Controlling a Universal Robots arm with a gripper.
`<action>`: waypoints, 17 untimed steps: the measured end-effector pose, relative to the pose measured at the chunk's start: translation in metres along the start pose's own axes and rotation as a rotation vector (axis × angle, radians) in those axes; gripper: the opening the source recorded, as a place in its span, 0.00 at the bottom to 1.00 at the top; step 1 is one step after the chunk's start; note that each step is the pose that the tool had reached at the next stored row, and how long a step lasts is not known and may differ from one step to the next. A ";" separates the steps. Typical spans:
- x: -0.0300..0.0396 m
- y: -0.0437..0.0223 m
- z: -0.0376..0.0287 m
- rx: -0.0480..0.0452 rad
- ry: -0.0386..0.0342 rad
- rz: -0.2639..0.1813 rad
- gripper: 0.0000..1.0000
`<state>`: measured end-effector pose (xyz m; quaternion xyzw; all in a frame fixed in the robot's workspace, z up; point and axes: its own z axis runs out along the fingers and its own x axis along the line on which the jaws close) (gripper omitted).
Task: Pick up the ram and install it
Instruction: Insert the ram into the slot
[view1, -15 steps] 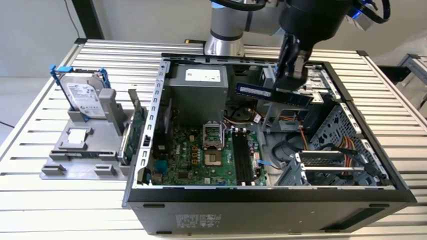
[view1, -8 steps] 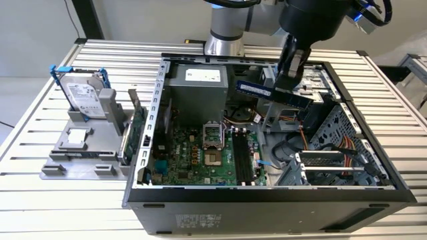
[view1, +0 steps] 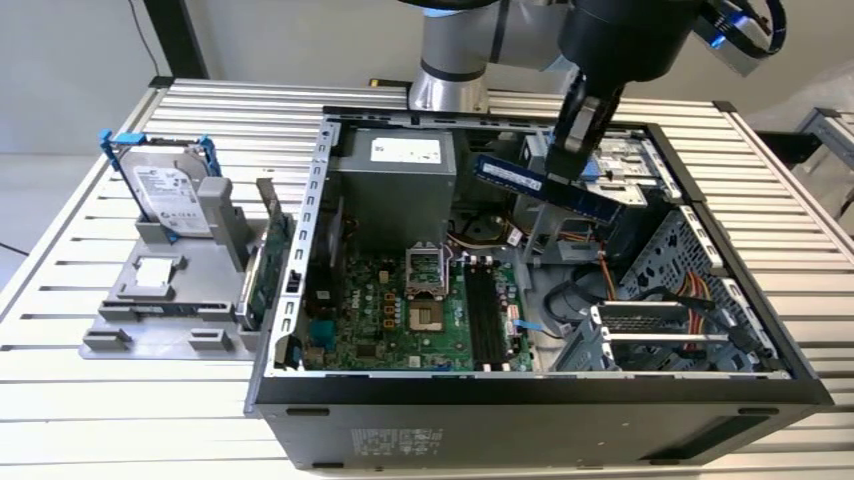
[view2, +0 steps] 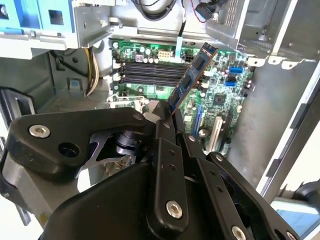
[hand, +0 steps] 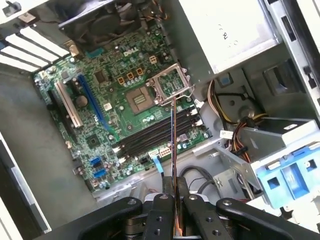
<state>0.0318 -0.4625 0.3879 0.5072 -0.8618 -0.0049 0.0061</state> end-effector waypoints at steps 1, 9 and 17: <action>0.0000 0.0000 0.0000 -0.0001 -0.0001 0.015 0.00; 0.0000 0.0000 0.0000 -0.0008 -0.0021 0.140 0.00; 0.0000 0.0000 0.0000 -0.0015 -0.0039 0.266 0.00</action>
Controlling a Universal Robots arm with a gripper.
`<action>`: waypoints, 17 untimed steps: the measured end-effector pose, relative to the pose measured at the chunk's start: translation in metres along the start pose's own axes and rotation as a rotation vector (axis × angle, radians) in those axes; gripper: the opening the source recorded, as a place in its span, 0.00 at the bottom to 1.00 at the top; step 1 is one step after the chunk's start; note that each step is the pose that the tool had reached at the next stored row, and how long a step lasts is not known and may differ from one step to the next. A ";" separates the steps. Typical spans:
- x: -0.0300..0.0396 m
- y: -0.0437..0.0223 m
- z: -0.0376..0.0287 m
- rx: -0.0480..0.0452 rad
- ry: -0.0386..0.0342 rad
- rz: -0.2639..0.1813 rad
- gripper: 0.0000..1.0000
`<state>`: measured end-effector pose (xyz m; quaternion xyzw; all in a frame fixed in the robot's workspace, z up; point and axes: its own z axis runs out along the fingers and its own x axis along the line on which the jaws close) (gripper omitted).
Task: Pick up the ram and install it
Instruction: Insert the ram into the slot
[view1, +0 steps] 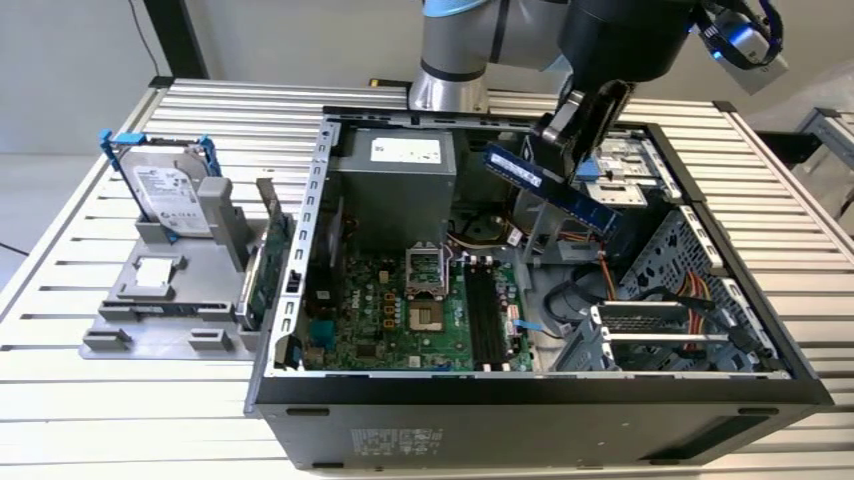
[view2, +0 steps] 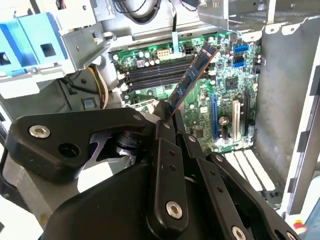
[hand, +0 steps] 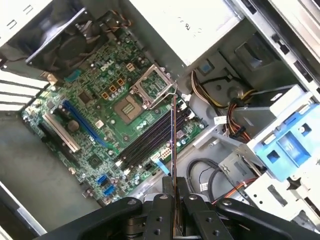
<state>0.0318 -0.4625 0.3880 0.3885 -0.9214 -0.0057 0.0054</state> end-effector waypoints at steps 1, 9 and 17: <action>0.0000 0.0000 0.0000 -0.0001 -0.0002 0.015 0.00; 0.0000 0.0000 0.0000 -0.0008 -0.0021 0.143 0.00; 0.0000 0.0000 0.0000 -0.0016 -0.0041 0.276 0.00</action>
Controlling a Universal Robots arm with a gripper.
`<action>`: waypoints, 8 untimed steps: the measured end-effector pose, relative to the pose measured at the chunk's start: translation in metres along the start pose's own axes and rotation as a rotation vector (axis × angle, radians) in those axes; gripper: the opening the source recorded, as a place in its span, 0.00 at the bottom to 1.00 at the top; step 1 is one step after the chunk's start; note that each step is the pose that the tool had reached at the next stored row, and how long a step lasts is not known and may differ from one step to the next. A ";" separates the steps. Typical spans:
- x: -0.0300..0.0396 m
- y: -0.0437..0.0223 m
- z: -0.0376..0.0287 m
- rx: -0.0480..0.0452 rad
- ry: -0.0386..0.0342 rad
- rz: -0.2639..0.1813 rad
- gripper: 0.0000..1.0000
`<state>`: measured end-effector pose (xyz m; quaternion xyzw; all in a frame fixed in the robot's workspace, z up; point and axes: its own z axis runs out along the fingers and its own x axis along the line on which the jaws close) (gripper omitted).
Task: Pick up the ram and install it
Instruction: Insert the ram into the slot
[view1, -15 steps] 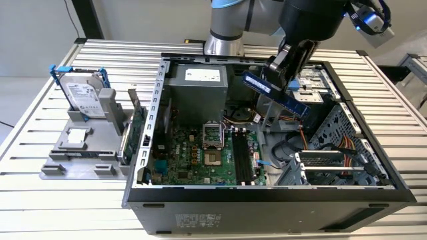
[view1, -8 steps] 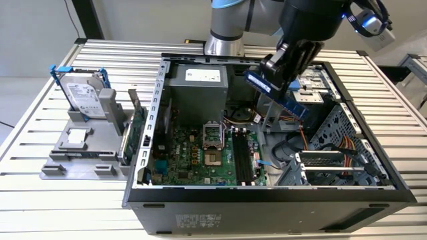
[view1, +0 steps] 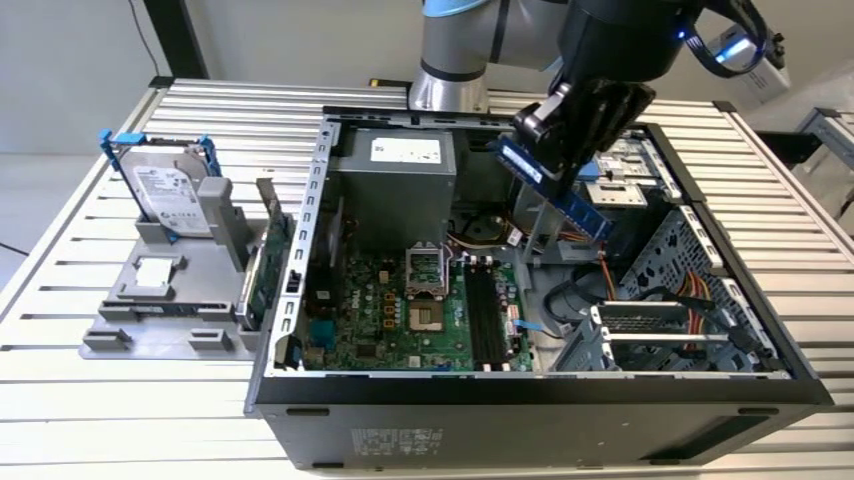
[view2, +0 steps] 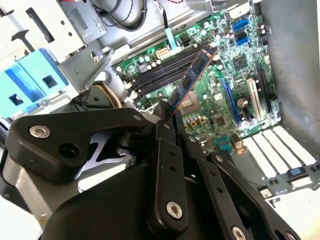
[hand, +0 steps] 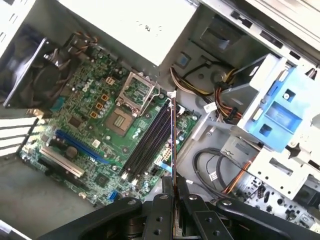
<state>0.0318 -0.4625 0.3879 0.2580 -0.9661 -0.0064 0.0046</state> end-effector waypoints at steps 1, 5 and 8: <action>0.0000 0.0000 0.0000 -0.0001 -0.0002 0.016 0.00; 0.0000 0.0000 0.0000 -0.0005 -0.0012 0.083 0.00; 0.0000 0.0000 0.0000 -0.0007 -0.0019 0.134 0.00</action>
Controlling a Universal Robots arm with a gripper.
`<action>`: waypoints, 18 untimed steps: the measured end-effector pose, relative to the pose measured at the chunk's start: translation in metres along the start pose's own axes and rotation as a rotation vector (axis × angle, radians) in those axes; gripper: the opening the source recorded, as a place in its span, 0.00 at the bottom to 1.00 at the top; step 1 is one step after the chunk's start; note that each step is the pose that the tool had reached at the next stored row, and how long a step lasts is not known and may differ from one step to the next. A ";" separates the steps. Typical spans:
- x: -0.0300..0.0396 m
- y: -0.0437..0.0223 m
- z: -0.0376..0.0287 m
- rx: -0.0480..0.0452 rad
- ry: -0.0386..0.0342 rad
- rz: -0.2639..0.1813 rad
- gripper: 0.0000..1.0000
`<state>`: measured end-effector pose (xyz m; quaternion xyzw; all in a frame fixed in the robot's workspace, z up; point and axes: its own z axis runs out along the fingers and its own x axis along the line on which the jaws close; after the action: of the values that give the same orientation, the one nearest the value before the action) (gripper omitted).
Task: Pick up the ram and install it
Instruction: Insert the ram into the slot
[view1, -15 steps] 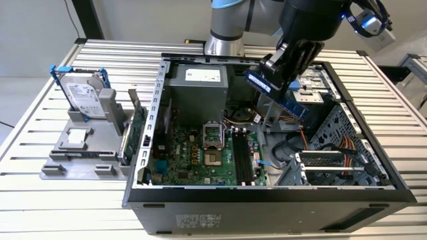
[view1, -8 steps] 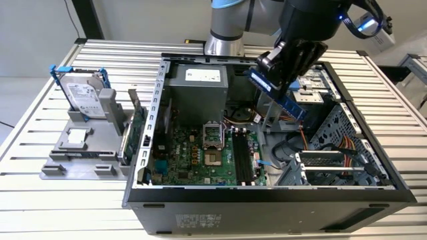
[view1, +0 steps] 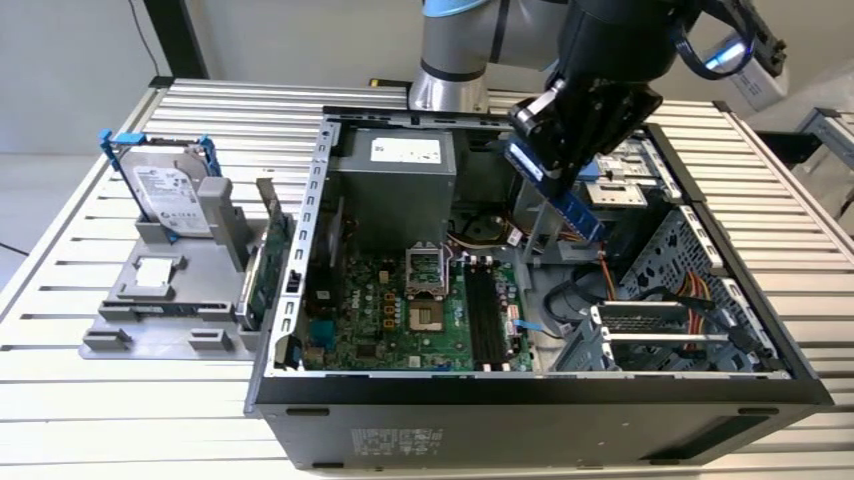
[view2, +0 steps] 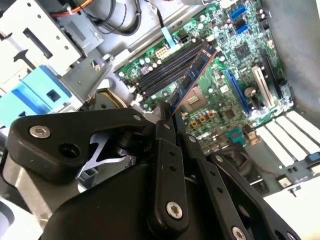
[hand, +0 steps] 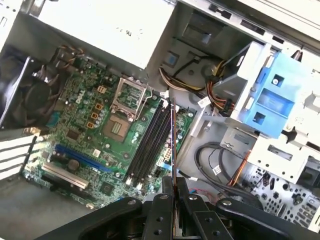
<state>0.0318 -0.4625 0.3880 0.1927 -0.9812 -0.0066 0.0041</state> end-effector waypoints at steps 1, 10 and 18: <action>0.0000 0.0000 0.0000 -0.0001 -0.0002 0.017 0.00; 0.0000 0.0000 0.0000 -0.0010 -0.0025 0.169 0.00; 0.0000 0.0000 0.0000 -0.0018 -0.0044 0.301 0.00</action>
<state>0.0318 -0.4625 0.3879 0.0435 -0.9990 -0.0072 0.0031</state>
